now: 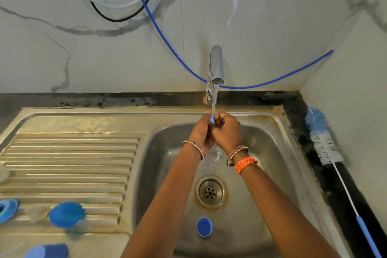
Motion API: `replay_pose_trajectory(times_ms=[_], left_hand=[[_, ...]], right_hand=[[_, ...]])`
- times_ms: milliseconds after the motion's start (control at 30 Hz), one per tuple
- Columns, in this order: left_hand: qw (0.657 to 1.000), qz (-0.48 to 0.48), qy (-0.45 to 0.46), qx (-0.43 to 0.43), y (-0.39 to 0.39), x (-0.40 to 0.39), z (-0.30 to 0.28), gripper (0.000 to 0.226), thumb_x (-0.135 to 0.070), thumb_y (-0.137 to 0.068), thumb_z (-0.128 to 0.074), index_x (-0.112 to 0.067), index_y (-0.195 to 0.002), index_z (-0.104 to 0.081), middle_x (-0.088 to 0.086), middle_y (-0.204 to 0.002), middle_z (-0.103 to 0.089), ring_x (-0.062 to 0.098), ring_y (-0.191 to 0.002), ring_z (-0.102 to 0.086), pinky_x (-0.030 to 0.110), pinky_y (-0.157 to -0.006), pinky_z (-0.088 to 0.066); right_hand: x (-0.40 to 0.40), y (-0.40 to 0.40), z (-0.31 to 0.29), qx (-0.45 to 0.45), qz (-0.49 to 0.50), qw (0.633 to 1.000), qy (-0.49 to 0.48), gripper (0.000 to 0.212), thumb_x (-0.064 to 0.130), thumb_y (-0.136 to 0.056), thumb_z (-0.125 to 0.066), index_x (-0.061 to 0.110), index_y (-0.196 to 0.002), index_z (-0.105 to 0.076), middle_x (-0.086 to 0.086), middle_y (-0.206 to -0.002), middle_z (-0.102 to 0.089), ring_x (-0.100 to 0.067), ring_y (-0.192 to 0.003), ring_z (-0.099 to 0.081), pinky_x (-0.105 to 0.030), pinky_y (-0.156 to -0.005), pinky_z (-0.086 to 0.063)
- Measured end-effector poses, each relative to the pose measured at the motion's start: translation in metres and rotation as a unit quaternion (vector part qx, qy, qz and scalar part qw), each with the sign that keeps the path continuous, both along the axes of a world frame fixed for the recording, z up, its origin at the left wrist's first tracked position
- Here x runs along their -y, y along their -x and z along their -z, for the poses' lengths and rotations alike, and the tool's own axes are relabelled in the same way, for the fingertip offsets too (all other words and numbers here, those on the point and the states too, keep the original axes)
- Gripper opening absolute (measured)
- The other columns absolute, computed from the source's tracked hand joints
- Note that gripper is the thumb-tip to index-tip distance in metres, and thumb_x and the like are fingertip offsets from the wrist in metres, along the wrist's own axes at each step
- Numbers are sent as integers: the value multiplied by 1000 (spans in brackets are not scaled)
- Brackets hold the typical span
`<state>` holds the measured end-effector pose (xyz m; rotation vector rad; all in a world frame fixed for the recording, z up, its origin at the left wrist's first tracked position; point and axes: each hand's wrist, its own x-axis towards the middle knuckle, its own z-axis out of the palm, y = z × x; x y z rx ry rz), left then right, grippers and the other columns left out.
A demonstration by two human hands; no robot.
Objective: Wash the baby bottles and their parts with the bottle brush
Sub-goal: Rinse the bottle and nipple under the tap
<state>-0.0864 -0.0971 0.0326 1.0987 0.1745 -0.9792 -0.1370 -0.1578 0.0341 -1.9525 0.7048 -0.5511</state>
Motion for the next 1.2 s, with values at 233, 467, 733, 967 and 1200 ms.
replay_pose_trajectory(times_ms=[233, 467, 733, 967, 1200], left_hand=[[997, 37, 62, -35, -24, -25, 5, 38, -34, -100, -40, 0, -108, -54, 15, -87, -65, 21, -66, -67, 31, -60, -59], [993, 101, 67, -10, -22, -34, 10, 44, -35, -102, -30, 0, -109, -56, 19, -107, -65, 24, -87, -69, 32, -77, -57], [995, 97, 16, -13, -27, -39, 15, 39, -32, -102, -36, -1, -112, -56, 18, -101, -64, 27, -83, -67, 40, -82, -55], [997, 16, 74, -30, -15, -26, 20, 35, -31, -101, -35, -4, -107, -56, 12, -89, -66, 19, -75, -64, 26, -62, -57], [978, 18, 207, 10, 5, -23, 30, 40, -24, -85, -53, -7, -121, -54, 10, -107, -60, 21, -100, -56, 32, -87, -49]], right_hand=[[20, 29, 9, -72, -134, 925, 348, 38, 41, -75, -61, 30, -110, -70, -1, -95, -50, -19, -89, -41, -23, -69, -32], [4, 49, 4, -150, -157, 918, 331, 57, 21, -66, -65, 35, -121, -63, -4, -119, -48, -27, -106, -40, -38, -89, -35], [17, 47, 12, -212, -126, 822, 513, 69, 13, -55, -77, 34, -119, -63, -14, -119, -57, -34, -103, -53, -51, -92, -25], [-13, 31, 13, -152, -90, 922, 344, 28, 22, -85, -63, 22, -112, -68, -2, -102, -57, -25, -101, -44, -41, -91, -26], [-5, 16, 6, 29, -27, 998, -49, 28, 28, -83, -72, 2, -72, -69, -7, -66, -62, -13, -58, -53, -27, -60, -46]])
